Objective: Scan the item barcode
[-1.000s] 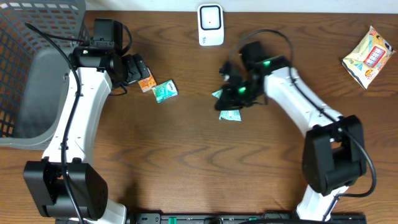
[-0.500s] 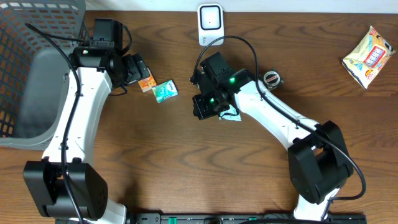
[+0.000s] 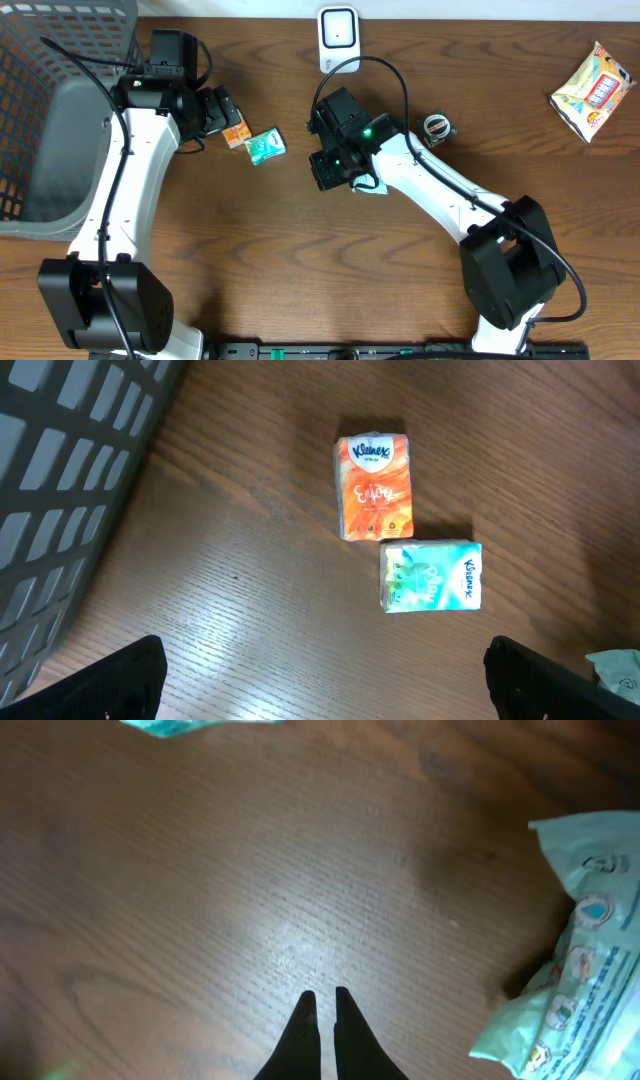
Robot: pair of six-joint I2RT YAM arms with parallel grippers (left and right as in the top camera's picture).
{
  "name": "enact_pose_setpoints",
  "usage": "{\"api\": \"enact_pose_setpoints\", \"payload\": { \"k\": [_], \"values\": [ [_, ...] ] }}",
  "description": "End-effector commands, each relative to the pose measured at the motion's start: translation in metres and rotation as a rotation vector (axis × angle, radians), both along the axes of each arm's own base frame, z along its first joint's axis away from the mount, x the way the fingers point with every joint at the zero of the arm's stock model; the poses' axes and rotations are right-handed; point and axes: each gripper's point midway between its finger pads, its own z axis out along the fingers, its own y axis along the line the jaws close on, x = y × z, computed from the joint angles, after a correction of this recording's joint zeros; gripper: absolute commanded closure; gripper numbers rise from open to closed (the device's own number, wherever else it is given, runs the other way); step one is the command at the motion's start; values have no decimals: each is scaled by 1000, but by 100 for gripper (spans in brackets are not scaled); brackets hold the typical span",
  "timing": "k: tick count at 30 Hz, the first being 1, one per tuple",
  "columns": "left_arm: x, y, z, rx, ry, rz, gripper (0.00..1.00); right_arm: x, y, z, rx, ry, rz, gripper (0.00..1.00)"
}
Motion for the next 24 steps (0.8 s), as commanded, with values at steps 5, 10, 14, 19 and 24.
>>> {"api": "enact_pose_setpoints", "payload": {
  "k": [5, 10, 14, 19, 24],
  "values": [
    [1, 4, 0, 15, 2, 2, 0, 0, -13, -21, -100, 19, -49, 98],
    [1, 4, 0, 15, 2, 2, 0, -3, -34, -45, -225, 52, -83, 98],
    [1, 4, 0, 14, 2, 3, 0, 2, -77, -48, -410, 21, -207, 98],
    [1, 4, 0, 15, 2, 2, 0, 7, -109, -47, -491, 34, -270, 99],
    [1, 4, 0, 15, 2, 2, 0, 16, -143, -43, -548, 37, -338, 99]
  ]
}}
